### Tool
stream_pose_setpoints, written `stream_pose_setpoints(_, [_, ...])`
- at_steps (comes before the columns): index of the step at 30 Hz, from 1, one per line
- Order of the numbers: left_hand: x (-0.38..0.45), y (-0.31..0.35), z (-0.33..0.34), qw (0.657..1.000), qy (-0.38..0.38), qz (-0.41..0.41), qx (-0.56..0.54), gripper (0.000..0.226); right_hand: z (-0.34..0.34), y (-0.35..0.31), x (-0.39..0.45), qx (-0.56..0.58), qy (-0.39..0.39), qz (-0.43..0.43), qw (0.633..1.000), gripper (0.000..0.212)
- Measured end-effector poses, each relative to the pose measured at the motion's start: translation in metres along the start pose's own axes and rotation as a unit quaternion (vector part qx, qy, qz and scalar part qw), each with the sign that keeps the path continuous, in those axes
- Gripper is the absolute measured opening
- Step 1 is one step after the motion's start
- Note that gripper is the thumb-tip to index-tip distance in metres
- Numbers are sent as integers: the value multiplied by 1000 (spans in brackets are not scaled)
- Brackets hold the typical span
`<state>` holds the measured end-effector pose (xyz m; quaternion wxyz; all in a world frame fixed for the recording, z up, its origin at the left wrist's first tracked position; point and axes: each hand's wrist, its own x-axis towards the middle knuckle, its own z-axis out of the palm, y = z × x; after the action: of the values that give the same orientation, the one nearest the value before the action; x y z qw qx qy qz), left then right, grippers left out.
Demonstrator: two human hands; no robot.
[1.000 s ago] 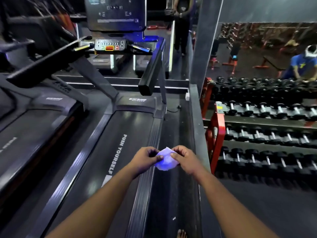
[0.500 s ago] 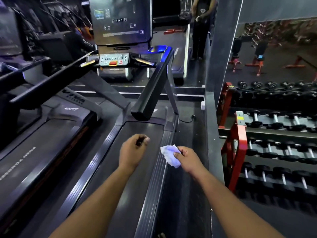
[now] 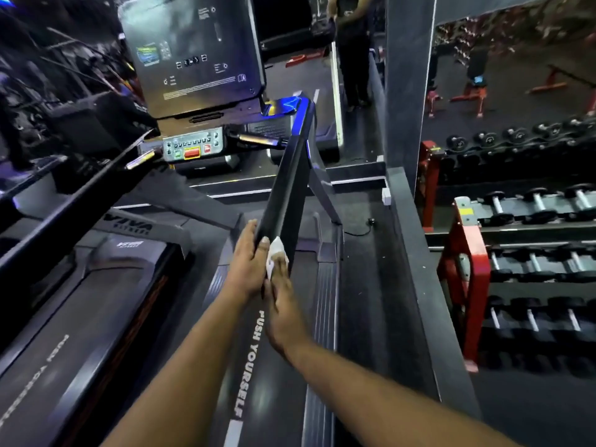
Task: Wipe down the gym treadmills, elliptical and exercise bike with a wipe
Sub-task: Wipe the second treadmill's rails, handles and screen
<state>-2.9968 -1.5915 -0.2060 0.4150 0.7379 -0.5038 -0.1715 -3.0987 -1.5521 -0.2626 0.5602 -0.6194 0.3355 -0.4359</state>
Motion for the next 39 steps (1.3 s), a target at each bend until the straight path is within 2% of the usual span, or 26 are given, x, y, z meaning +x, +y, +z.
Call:
stream_pose_setpoints(2, [5, -5, 3, 1000, -14, -9, -11, 48, 8, 18, -3, 15, -15, 31, 999, 67])
stream_pose_setpoints(5, [5, -10, 4, 1000, -27, -12, -4, 46, -1, 33, 17, 6, -17, 66, 998, 106])
stream_pose_setpoints(8, [4, -10, 3, 999, -30, -17, 6, 47, -5, 28, 30, 2, -26, 82, 996, 124])
stream_pose_setpoints(11, [4, -8, 1, 999, -37, -22, 16, 48, -1, 18, 12, -54, -66, 35, 996, 123])
stream_pose_setpoints(13, [3, -8, 1, 998, -42, -29, 29, 49, -2, 19, 11, -48, -80, 14, 996, 119])
stream_pose_setpoints(16, [4, -6, 1, 997, -49, -44, 51, 51, -14, 21, 52, -24, -58, 20, 998, 127])
stream_pose_setpoints(19, [3, -4, 1, 995, -48, -52, 63, 51, -26, 23, 75, -45, -82, -2, 996, 130])
stream_pose_setpoints(24, [4, 0, 4, 993, -30, -65, 97, 50, -27, 40, 14, -95, -174, -109, 974, 121])
stream_pose_setpoints(31, [-3, 7, 6, 981, -22, -70, 180, 52, -39, 30, 83, -72, -147, -61, 985, 125])
stream_pose_setpoints(37, [-8, 17, 9, 977, -14, -91, 194, 51, -43, 37, 18, -90, -240, -122, 959, 124])
stream_pose_setpoints(39, [-6, 17, 9, 976, -14, -94, 195, 52, -43, 39, 25, -92, -238, -117, 960, 125])
